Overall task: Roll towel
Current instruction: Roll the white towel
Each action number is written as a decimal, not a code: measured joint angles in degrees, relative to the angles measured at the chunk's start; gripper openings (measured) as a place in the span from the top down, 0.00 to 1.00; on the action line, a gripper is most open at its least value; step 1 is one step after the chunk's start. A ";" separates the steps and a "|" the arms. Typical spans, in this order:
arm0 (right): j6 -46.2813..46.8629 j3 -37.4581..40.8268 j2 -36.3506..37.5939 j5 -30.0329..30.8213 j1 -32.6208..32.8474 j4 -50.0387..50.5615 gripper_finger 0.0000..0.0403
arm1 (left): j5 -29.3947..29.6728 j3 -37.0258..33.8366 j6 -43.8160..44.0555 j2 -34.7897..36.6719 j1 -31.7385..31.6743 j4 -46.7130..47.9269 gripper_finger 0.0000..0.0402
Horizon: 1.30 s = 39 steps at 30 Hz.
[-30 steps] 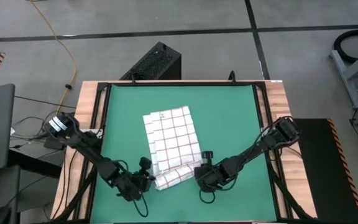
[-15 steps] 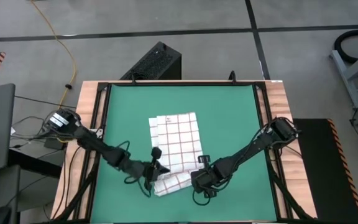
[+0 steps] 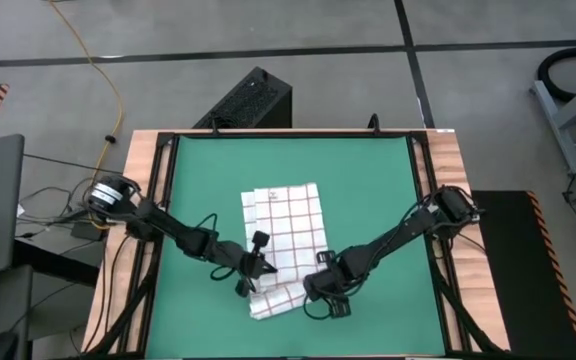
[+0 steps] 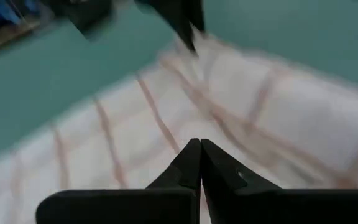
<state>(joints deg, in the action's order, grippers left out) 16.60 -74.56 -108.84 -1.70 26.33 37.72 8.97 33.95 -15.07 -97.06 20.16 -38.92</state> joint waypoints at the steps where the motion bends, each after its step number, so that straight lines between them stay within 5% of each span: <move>1: -0.02 0.00 0.01 -0.71 -0.38 -0.16 0.95 | -0.48 -0.18 0.87 -1.05 0.43 0.27 1.00; 11: -1.53 -0.07 0.04 -9.60 -3.04 -0.69 0.95 | 2.78 0.87 2.52 -11.14 4.79 -5.85 1.00; 29: -1.60 0.40 0.80 -32.11 -12.15 -2.38 0.95 | 3.21 0.74 10.93 -12.70 5.98 -3.07 1.00; 39: -1.61 0.98 0.79 -32.59 -18.05 2.20 0.95 | 4.93 0.74 12.76 -12.65 8.50 -1.68 1.00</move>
<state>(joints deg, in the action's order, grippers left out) 14.98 -73.58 -108.05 -34.30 8.28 39.91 13.90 34.70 -2.31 -109.71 28.67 -40.59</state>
